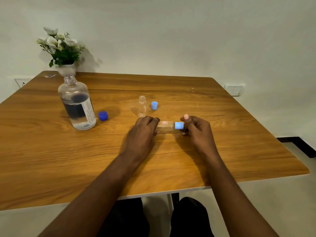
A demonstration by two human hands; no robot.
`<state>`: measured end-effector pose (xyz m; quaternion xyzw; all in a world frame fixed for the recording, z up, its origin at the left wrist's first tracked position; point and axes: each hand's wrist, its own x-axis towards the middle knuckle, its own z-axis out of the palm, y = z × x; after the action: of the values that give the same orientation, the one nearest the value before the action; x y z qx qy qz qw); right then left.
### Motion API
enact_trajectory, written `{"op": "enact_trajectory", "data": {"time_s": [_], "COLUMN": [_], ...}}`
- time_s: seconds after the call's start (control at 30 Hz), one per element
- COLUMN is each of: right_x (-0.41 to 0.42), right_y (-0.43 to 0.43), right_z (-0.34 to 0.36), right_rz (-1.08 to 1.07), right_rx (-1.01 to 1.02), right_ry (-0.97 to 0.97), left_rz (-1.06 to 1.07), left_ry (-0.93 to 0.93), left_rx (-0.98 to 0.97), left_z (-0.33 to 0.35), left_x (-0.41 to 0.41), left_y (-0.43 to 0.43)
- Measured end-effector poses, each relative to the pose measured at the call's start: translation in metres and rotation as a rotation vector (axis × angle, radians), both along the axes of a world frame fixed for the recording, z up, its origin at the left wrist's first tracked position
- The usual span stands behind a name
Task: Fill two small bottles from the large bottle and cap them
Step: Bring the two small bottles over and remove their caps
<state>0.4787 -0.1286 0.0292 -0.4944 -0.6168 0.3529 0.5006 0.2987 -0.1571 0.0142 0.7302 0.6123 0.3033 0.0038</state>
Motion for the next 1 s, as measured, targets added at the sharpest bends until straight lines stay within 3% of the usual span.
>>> {"op": "enact_trajectory", "data": {"time_s": [0.1,0.23,0.37,0.63,1.0], "right_x": [0.002,0.010,0.008,0.004,0.022], "right_y": [-0.001,-0.001,-0.002,-0.002,-0.009], "right_z": [-0.001,-0.002,-0.001,-0.004,0.002], "right_rz": [0.016,0.126,0.087,0.056,0.129], "right_rx": [-0.005,-0.067,-0.056,-0.008,-0.021], "right_ry": [-0.042,0.042,0.082,-0.165,0.074], "left_rz": [0.001,0.013,0.013,0.017,-0.049], "left_ry": [0.002,-0.001,0.006,0.006,0.005], "left_rx": [0.017,0.014,0.021,0.023,0.029], "left_z": [-0.001,-0.001,-0.001,0.000,-0.003], "left_x": [-0.001,-0.001,-0.001,0.000,0.001], "left_y": [-0.001,-0.001,-0.002,-0.003,-0.002]}}
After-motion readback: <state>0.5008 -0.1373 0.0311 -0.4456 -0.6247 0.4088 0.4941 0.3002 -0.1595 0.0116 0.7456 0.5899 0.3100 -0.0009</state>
